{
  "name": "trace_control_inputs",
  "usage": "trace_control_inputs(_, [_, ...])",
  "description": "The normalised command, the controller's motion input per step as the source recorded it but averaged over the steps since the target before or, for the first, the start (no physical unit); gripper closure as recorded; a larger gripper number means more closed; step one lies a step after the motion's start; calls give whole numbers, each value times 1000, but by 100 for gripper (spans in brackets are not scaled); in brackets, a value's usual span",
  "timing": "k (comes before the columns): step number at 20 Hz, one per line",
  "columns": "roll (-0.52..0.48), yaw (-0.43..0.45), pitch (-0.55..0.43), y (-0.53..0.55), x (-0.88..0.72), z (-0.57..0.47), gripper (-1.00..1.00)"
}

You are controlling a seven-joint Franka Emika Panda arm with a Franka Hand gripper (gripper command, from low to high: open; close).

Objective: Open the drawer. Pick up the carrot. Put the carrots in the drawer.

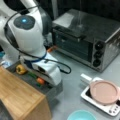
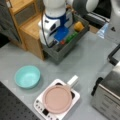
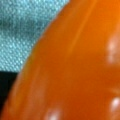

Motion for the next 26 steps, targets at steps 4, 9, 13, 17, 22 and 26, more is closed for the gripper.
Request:
trace_control_inputs(4, [53, -69, -142, 85, -217, -46, 100])
trace_control_inputs(9, [51, -65, -115, 104, -200, -53, 100])
trace_control_inputs(13, [47, -62, -93, 97, -188, -32, 100])
trace_control_inputs(17, [48, -58, -91, 60, -169, -29, 100])
trace_control_inputs(22, [57, -54, -88, 50, -152, -21, 100])
trace_control_inputs(26, [58, -57, -87, 62, -129, 0, 100])
